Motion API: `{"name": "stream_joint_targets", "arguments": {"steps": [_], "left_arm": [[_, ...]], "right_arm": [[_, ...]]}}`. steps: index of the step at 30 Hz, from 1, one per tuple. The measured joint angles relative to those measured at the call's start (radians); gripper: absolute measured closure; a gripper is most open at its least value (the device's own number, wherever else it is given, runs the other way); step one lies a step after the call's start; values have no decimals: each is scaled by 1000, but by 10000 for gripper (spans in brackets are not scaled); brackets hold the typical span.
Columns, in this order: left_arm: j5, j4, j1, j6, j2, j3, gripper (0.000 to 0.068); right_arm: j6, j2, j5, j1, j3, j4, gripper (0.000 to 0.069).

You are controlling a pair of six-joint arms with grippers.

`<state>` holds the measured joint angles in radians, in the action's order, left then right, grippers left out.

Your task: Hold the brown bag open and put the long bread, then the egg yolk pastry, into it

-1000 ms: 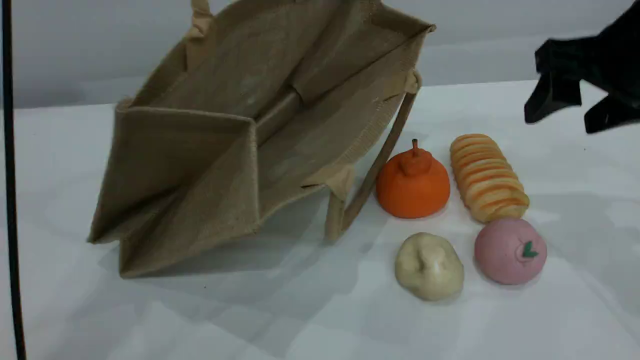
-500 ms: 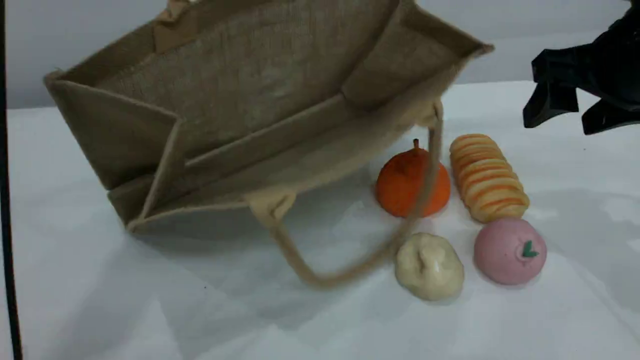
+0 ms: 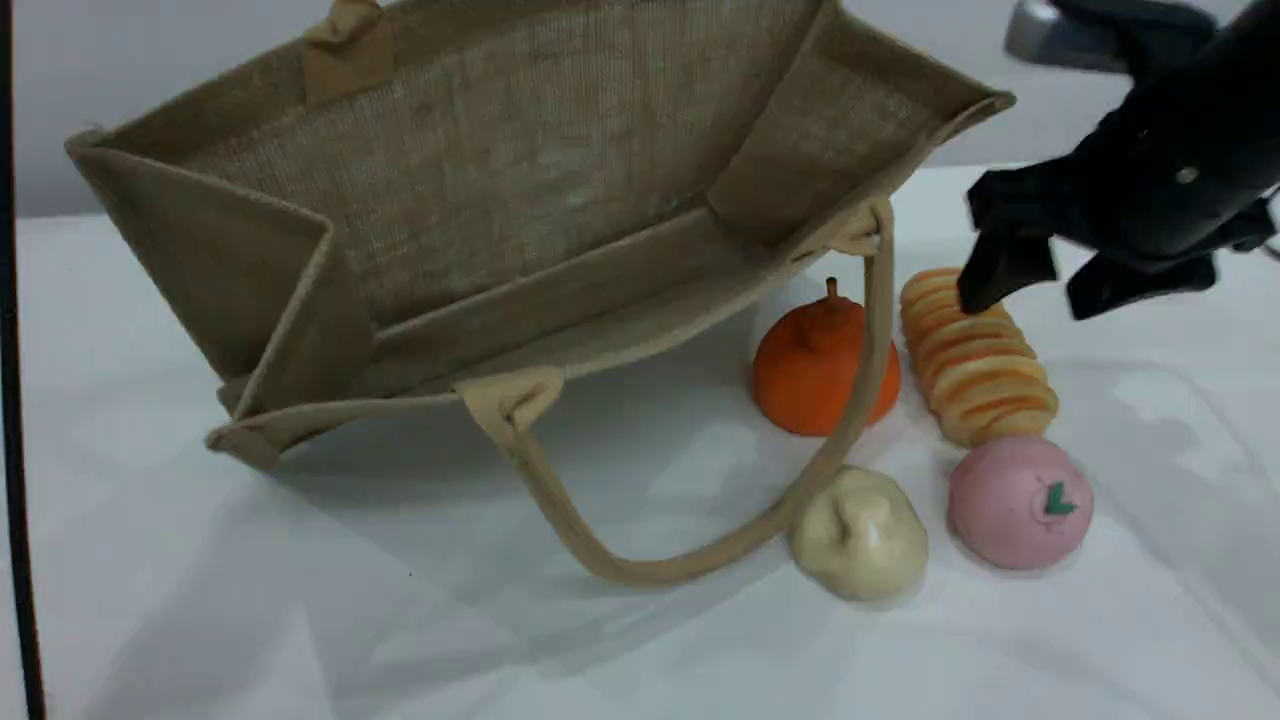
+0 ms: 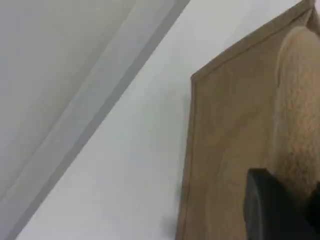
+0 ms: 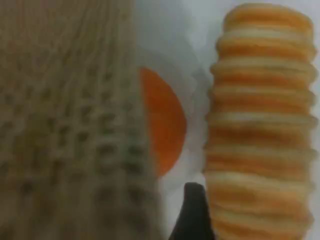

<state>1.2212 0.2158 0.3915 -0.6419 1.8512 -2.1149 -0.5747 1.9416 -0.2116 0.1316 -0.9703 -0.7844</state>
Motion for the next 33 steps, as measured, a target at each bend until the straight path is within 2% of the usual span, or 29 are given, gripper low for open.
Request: {"name": "stream_joint_targets", "arguments": {"steps": [4, 15, 19, 21, 23, 28, 30, 33], "left_arm": [[-1, 2, 0, 4, 0, 0, 592], [-1, 5, 0, 4, 1, 0, 592], [-1, 5, 0, 5, 1, 0, 592], [-1, 5, 0, 5, 1, 0, 592], [0, 5, 0, 5, 1, 0, 592], [0, 5, 0, 5, 1, 0, 592], [0, 5, 0, 5, 1, 0, 592], [0, 5, 0, 5, 1, 0, 592]], "right_arm": [[1, 61, 78, -1, -35, -3, 183], [-12, 213, 28, -1, -148, -3, 183], [-20, 241, 25, -1, -158, -3, 202], [-27, 243, 23, -1, -158, -3, 236], [-31, 243, 23, -1, -158, -3, 307], [-31, 244, 23, -1, -157, -3, 545], [-31, 244, 27, -1, -157, -3, 577], [-32, 228, 17, -4, -155, 2, 577]]}}
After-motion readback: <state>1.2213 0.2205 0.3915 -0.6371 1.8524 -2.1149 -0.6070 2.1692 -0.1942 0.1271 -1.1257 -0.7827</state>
